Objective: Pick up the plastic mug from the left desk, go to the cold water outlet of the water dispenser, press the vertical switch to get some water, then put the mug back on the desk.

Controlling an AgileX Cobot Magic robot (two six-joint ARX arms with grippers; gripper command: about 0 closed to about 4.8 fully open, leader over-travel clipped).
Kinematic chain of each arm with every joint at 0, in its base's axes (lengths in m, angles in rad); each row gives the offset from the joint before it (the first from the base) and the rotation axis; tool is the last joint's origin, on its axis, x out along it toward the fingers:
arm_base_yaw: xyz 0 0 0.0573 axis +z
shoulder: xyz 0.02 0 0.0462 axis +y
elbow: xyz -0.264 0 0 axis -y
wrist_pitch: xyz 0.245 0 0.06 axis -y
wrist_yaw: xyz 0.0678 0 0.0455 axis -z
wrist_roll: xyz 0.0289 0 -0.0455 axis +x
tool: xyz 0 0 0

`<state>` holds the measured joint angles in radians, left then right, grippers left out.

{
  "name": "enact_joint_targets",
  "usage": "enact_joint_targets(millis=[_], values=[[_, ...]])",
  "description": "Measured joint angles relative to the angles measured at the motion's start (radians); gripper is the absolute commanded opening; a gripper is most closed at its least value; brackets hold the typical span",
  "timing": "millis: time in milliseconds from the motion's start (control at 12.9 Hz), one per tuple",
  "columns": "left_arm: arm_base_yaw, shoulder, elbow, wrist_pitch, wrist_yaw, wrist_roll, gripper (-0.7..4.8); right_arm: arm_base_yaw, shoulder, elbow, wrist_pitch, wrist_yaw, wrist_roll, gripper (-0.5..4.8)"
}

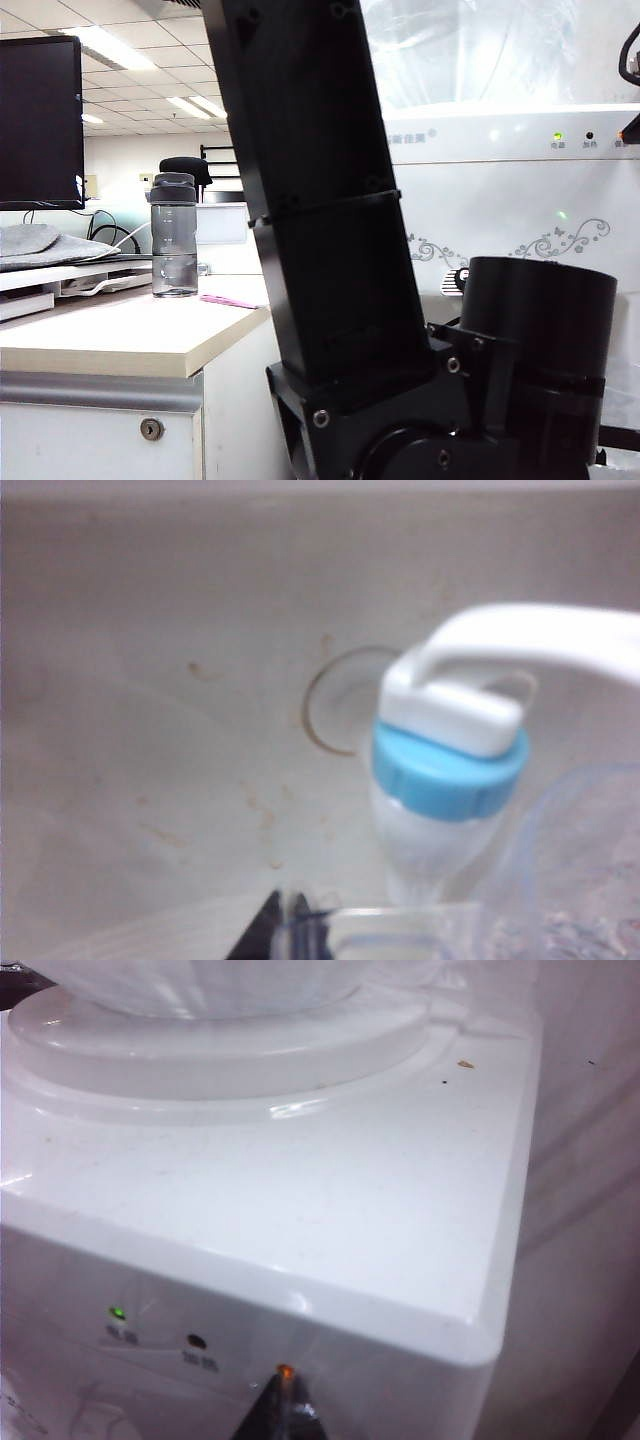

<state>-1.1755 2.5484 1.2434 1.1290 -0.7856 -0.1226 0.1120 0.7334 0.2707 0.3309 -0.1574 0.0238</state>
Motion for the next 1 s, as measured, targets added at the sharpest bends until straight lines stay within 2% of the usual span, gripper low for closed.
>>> enact_joint_targets(millis=[1005], values=[[-0.008, -0.012, -0.001, 0.042, 0.000, 0.061, -0.05, 0.000, 0.000, 0.005, 0.000, 0.000, 0.000, -0.01]])
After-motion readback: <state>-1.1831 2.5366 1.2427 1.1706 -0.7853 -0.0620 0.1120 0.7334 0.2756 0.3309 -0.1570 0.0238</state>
